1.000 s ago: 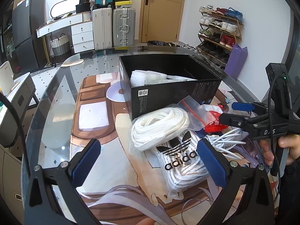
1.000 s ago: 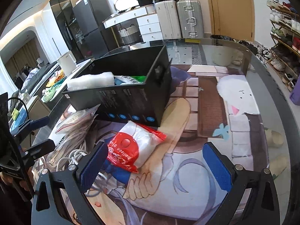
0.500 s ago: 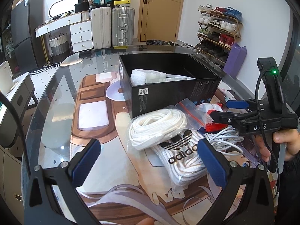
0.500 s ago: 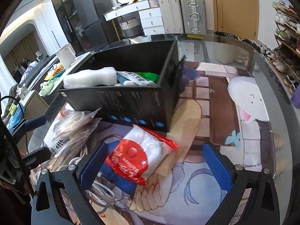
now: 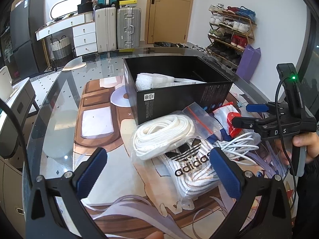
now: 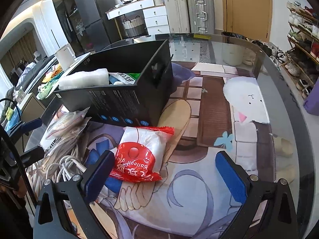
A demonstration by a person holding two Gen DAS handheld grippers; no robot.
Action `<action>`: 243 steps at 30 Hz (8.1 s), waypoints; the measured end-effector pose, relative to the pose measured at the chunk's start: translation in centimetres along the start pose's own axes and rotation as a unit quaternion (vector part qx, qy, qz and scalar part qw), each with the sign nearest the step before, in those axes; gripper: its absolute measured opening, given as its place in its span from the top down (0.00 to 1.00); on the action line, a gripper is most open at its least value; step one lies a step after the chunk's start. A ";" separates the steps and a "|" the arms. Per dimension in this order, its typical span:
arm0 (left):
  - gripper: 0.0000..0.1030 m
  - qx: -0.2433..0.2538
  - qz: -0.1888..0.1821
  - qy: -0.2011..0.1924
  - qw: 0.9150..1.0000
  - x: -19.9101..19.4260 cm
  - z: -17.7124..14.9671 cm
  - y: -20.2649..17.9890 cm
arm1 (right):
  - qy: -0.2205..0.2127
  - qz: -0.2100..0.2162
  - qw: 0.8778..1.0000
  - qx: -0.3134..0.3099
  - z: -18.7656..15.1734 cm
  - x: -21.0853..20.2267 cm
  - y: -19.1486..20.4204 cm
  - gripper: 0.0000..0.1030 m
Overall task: Organize soft objects
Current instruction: 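Move the right tool to the red balloon glue bag and close on it, then close the left tool on the clear bag of white rope while the right tool holds the red bag, then carry the rope bag with the left tool while the right tool carries the red bag over the box, then open the left tool over the box while the right tool releases the red bag inside, then withdraw both tools from the box back toward the remaining items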
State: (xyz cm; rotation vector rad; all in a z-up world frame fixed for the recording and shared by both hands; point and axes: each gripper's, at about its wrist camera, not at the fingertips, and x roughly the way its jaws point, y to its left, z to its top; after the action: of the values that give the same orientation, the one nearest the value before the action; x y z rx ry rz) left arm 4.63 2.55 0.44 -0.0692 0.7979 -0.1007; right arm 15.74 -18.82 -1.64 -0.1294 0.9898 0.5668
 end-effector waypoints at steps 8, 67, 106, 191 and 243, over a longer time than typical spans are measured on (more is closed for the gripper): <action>0.00 -0.002 0.000 -0.001 1.000 0.0 0.0 0.1 | -0.004 -0.019 1.000 0.002 -0.4 -0.8 -1.3 0.01; 0.00 -0.045 -0.044 -0.003 0.998 -0.3 0.3 0.9 | -0.038 -0.002 0.998 -0.057 -1.1 -1.4 0.7 0.56; 0.27 -0.119 -0.061 0.052 0.990 4.9 1.7 1.7 | -0.036 0.012 0.997 -0.063 -1.5 -1.3 1.4 0.56; 0.39 0.017 0.035 0.002 0.999 8.7 11.9 -1.3 | -0.124 0.028 0.989 -0.079 9.1 -2.1 3.6 0.56; 0.00 -0.022 0.046 -0.064 0.997 -2.0 5.6 0.3 | -0.130 0.054 0.989 -0.041 0.3 -8.5 3.0 0.01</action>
State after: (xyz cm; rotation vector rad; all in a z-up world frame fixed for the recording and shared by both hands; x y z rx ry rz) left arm 7.22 3.20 5.72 -0.0792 0.6745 0.0093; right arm 10.90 -19.50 5.93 -0.0723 0.7235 0.7044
